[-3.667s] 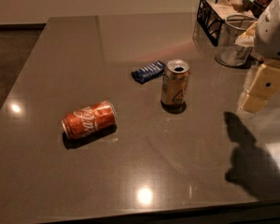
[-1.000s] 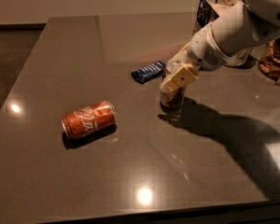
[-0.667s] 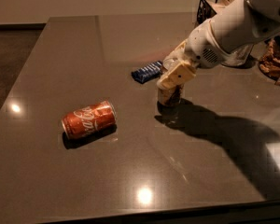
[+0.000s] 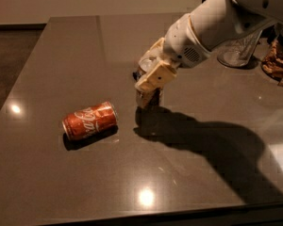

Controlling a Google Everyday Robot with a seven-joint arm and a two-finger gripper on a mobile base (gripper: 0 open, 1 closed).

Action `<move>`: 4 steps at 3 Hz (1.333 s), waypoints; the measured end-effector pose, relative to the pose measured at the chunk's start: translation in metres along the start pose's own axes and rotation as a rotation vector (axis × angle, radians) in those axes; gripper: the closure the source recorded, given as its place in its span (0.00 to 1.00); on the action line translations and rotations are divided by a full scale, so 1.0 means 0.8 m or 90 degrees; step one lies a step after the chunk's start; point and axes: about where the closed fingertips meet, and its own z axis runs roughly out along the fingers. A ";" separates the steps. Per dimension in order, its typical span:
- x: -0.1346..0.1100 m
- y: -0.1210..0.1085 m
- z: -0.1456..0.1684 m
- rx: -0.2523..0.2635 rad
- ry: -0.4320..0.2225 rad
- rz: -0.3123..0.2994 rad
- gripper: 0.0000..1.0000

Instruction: Move orange can near coke can

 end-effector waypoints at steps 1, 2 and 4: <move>-0.019 0.020 0.024 -0.039 -0.015 -0.027 1.00; -0.026 0.032 0.038 -0.064 -0.021 -0.040 1.00; -0.018 0.037 0.059 -0.061 -0.019 -0.040 0.59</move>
Offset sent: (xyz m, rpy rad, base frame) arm -0.0238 0.0520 -0.0192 0.0322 0.0447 0.1602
